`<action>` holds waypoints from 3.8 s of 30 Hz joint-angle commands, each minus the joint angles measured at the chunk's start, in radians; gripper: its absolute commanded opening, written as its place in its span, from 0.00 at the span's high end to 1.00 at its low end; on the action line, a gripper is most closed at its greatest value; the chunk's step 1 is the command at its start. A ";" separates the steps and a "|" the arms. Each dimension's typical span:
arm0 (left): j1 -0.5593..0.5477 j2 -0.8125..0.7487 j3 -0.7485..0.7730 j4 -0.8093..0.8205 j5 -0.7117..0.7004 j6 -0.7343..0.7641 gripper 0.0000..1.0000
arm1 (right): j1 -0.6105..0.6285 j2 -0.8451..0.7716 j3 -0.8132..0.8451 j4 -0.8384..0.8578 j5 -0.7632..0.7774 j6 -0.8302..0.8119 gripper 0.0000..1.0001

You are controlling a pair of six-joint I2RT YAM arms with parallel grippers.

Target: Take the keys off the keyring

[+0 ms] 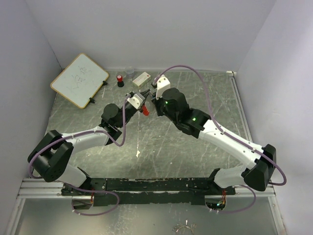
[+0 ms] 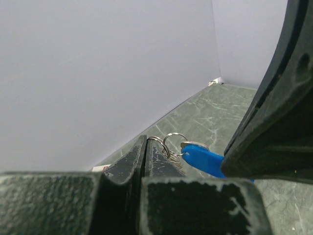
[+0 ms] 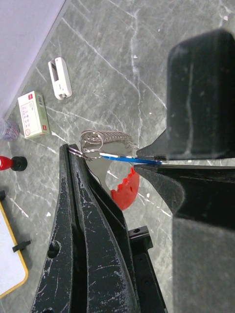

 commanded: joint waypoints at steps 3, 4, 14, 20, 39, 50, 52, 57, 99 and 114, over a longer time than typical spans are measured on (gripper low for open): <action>0.013 -0.045 0.075 0.033 -0.128 0.009 0.93 | 0.056 0.051 0.025 -0.108 -0.097 0.024 1.00; 0.013 -0.048 0.078 0.030 -0.132 0.010 0.93 | 0.062 0.054 0.025 -0.116 -0.097 0.024 1.00; 0.013 -0.127 0.043 0.050 -0.106 -0.040 0.93 | 0.072 0.113 -0.003 -0.103 -0.039 0.050 1.00; 0.013 -0.174 0.020 0.071 -0.074 -0.085 0.93 | 0.073 0.153 0.014 -0.112 0.033 0.050 0.92; 0.013 -0.193 0.007 0.029 -0.037 -0.130 0.93 | 0.082 -0.195 -0.047 0.126 0.158 -0.052 0.90; 0.013 -0.182 0.036 -0.023 0.086 -0.296 0.93 | 0.083 -0.190 -0.121 0.331 0.004 -0.094 1.00; 0.013 -0.180 0.037 -0.025 0.093 -0.318 0.93 | 0.082 -0.175 -0.116 0.352 -0.006 -0.100 1.00; 0.013 -0.172 0.027 -0.009 0.096 -0.371 0.93 | 0.083 -0.163 -0.119 0.395 -0.022 -0.111 1.00; 0.019 -0.124 0.303 -0.524 0.055 -0.668 0.93 | 0.082 -0.262 -0.225 0.324 0.170 -0.173 0.97; 0.042 0.023 0.383 -0.501 0.280 -0.841 0.93 | 0.082 -0.276 -0.280 0.442 0.178 -0.256 0.96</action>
